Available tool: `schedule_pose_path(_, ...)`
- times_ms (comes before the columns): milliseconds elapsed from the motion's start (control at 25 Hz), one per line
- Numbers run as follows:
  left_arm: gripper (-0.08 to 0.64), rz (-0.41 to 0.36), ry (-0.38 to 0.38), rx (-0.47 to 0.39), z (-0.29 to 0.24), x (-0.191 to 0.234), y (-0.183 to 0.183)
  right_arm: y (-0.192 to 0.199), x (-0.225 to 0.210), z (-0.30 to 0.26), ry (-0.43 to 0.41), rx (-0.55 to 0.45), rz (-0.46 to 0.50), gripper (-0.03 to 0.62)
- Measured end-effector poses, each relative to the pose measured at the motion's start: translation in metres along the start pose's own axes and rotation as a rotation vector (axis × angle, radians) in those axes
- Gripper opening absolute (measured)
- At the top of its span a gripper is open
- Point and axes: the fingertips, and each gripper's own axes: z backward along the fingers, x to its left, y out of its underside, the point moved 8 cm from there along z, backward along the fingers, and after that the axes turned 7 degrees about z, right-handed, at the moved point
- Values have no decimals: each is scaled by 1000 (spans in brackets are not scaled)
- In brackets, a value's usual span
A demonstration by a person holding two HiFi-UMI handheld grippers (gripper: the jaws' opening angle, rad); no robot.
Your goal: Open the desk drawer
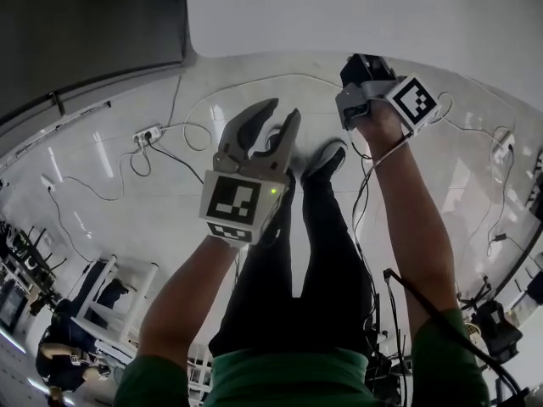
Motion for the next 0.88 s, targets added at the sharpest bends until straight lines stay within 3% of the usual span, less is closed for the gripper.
schedule_pose_path(200, 114, 1, -22, -30, 3, 9, -4, 2, 2, -6, -84, -24, 0, 118)
schedule_pose_path(280, 113, 0, -19, -26, 1, 7, -2, 3, -2, -5, -113, -47, -15, 58)
schedule_pose_path(400, 112, 9, -16, -20, 0, 4, 1, 5, -4, -6, -142, -84, -58, 49)
schedule_pose_path(600, 106, 14, -16, 9, 1, 4, 7, 9, 0, -8, -145, -121, -128, 35)
schedule_pose_path(880, 100, 13, -10, 10, 4, 2, 13, 14, 2, -5, -129, -122, -146, 26)
